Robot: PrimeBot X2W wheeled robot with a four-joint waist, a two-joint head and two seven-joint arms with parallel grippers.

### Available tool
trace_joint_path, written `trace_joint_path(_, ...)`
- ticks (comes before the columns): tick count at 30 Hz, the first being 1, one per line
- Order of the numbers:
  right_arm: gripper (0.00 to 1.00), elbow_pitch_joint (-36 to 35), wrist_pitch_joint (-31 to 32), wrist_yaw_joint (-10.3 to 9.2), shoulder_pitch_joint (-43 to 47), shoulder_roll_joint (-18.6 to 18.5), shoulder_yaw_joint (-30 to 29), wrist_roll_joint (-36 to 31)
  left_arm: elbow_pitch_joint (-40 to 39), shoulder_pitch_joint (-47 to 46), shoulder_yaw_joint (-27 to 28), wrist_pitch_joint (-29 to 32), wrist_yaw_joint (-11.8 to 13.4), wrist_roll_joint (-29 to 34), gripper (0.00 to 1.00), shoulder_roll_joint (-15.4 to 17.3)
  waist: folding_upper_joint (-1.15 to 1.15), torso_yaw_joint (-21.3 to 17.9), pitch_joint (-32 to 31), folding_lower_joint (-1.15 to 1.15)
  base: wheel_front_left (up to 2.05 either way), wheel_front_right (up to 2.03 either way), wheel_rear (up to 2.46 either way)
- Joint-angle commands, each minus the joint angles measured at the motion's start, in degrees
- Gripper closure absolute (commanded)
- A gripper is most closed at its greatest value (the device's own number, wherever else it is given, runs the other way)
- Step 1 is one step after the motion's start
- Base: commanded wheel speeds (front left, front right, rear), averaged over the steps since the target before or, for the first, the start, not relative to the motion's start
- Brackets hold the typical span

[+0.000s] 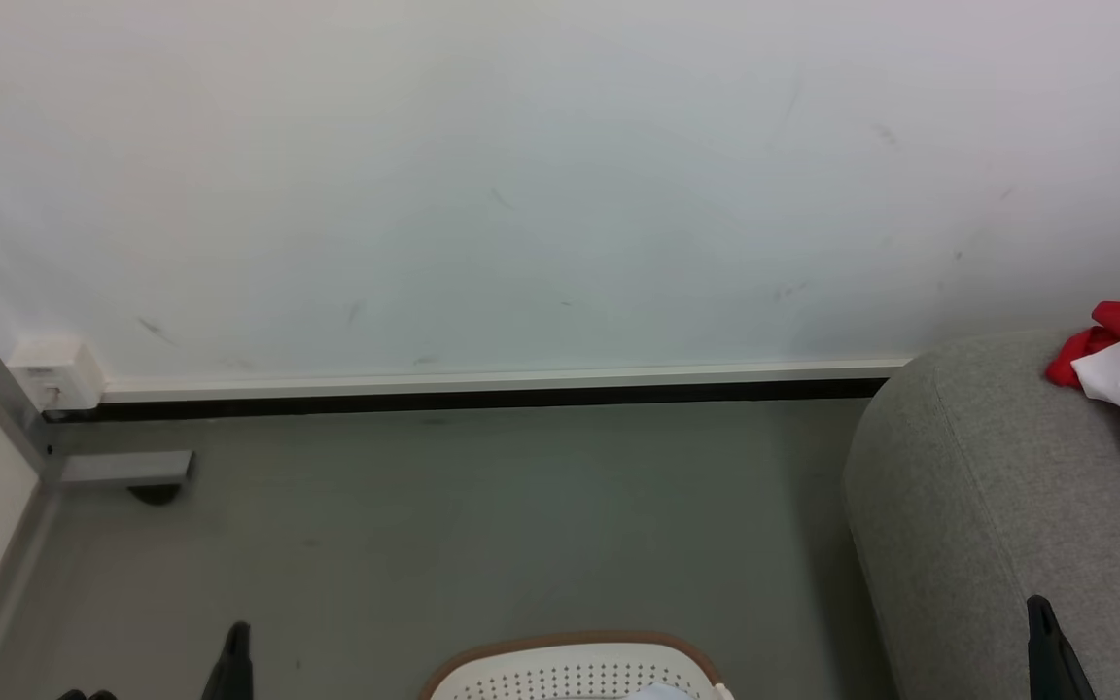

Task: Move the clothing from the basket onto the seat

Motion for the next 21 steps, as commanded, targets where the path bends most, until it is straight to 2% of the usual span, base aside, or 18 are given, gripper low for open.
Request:
trace_joint_path(1, 1.00, -0.8, 0.5, -0.05, -1.4, -0.4, -0.2, 2.1, -0.4, -1.6, 0.7, 0.4, -0.5, -2.2, 1.00, 0.1, 0.00, 0.0, 0.1, 0.00, 0.00, 0.00, 0.00)
trace_joint_path(21, 1.00, -1.0, 4.2, -0.07, -3.4, -0.5, -1.1, 16.7, 0.1, -3.9, 3.0, 4.1, -3.1, -14.8, 1.00, -1.4, 0.00, 0.4, 0.8, -0.01, 0.00, 0.00, 0.00)
